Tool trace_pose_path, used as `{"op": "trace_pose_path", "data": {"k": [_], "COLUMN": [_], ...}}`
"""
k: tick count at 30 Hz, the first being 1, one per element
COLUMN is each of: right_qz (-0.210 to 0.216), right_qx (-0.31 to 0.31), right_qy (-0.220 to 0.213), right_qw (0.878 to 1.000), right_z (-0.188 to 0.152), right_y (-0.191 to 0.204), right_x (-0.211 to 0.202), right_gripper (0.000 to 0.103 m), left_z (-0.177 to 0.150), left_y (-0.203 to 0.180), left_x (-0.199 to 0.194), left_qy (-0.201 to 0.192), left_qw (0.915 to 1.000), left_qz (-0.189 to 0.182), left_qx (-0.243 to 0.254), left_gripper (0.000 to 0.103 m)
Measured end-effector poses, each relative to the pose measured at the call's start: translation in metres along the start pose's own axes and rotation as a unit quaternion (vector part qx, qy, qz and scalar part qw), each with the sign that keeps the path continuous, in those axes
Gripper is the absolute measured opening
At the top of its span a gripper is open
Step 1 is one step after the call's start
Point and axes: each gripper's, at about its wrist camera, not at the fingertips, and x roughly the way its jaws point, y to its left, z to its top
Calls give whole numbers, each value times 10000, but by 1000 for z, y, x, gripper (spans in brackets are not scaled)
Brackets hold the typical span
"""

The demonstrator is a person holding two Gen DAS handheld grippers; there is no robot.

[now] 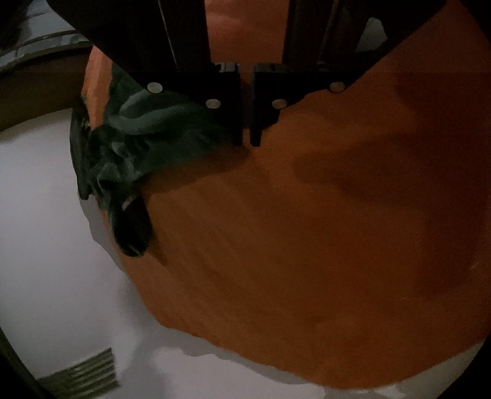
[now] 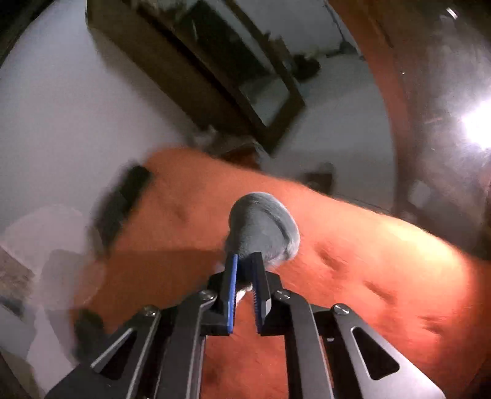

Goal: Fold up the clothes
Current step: 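Pull the sleeve with the right tool across the sweatshirt body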

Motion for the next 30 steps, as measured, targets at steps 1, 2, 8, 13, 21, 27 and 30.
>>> {"op": "trace_pose_path", "data": {"k": [1,2,8,13,21,27,30], "right_qz": [-202,-403,-895,-358,-395,-626,-832], "right_qx": [-11,-21,838,132,-2159,-1563,-1382], "right_qy": [278,557,1205,1203,2280,1452,1717], "right_qw": [9994,9976,9851,9920,9486,9750,9719], "right_z": [-8,-15,-23,19,44,106,137], "right_y": [-14,-28,-97,-63,50,65,71], "right_x": [7,14,19,33,154,148,165], "right_gripper": [8,8,9,59,16,5,5], "left_z": [2,4,11,26,37,50,54], "left_y": [7,13,28,7,-52,-112,-147], "left_x": [0,0,-17,-22,-13,-19,-21], "left_qy": [83,166,323,378,665,1026,1020], "left_qw": [9999,9997,9985,9990,9969,9840,9682], "left_qz": [19,37,-238,-202,179,732,979], "left_qx": [-97,-194,-378,-80,374,1260,2066], "left_gripper": [5,5,6,12,32,33,45]}}
